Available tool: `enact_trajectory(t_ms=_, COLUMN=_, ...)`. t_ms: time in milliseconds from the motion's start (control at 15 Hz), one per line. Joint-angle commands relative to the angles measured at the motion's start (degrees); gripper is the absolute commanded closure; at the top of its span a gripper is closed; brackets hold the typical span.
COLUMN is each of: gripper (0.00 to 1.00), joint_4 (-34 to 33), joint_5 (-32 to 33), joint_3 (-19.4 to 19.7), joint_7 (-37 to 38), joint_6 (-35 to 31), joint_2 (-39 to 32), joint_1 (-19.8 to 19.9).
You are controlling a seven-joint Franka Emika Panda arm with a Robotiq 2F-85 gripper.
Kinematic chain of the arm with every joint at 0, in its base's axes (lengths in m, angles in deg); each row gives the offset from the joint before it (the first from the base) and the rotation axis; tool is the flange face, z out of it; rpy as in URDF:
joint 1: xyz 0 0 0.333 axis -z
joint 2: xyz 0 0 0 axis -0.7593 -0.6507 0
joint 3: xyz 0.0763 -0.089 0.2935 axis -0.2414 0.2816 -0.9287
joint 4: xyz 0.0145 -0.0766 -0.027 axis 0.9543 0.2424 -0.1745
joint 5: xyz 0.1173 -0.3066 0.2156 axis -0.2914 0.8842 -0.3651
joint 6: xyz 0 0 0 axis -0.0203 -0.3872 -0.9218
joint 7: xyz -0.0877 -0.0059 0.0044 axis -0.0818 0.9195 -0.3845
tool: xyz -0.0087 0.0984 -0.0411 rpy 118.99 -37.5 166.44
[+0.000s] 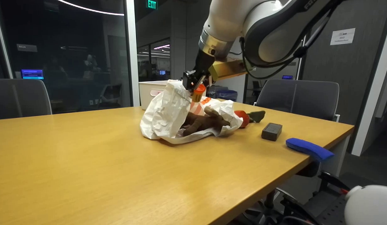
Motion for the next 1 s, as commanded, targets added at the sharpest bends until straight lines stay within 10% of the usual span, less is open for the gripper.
enact_trajectory(t_ms=0, gripper=0.77, joint_4=-5.9, joint_5=5.9, joint_3=-9.0, joint_7=3.4, joint_6=4.3, joint_2=-6.5, joint_1=9.4)
enact_trajectory(t_ms=67, gripper=0.27, joint_4=-6.3, joint_5=6.8, joint_3=-10.9, joint_7=4.2, joint_6=4.9, joint_2=-7.2, joint_1=11.2)
enact_trajectory(t_ms=333, gripper=0.05, joint_4=-7.2, joint_5=6.9, joint_3=-14.5, joint_7=4.9, joint_6=5.4, joint_2=-9.1, joint_1=14.5)
enact_trajectory(t_ms=933, gripper=0.0, joint_4=-2.4, joint_5=-7.4, joint_3=-5.9, joint_7=2.9, joint_6=9.0, joint_2=-3.0, joint_1=6.4)
